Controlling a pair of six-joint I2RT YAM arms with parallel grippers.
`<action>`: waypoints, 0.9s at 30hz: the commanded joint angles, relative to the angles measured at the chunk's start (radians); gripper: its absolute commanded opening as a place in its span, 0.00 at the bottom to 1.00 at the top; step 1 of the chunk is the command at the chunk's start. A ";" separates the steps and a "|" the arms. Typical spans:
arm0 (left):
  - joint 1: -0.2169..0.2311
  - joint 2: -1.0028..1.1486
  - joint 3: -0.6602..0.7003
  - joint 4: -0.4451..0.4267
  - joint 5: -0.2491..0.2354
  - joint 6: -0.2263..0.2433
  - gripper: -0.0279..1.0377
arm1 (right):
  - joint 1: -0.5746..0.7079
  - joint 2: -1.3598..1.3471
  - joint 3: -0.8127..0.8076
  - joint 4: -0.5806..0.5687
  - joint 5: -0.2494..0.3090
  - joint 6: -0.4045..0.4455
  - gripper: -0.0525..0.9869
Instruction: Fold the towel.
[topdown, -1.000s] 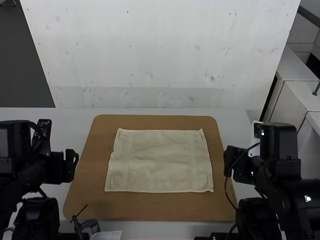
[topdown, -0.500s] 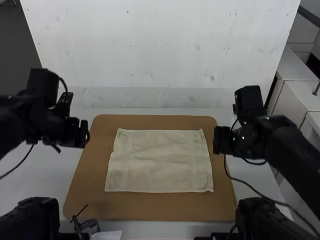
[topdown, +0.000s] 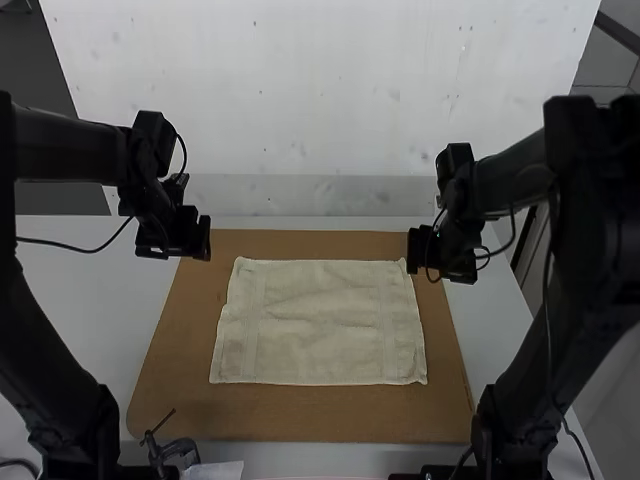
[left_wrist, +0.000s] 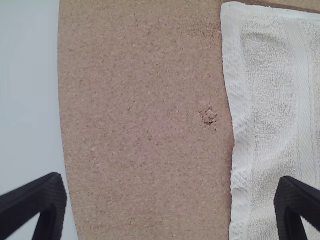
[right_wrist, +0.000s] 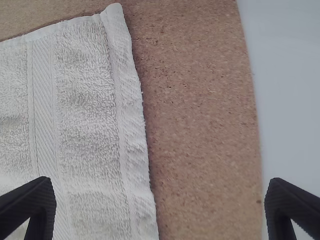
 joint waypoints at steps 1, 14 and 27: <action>-0.003 0.021 0.058 0.020 -0.002 -0.008 0.90 | -0.009 0.124 0.108 0.008 -0.059 0.008 0.91; -0.003 0.090 0.069 0.067 0.001 -0.001 0.90 | 0.011 0.474 0.352 0.038 -0.062 0.013 0.91; 0.003 0.160 0.072 0.104 0.006 -0.002 0.90 | 0.084 0.637 0.453 0.025 0.046 -0.005 0.41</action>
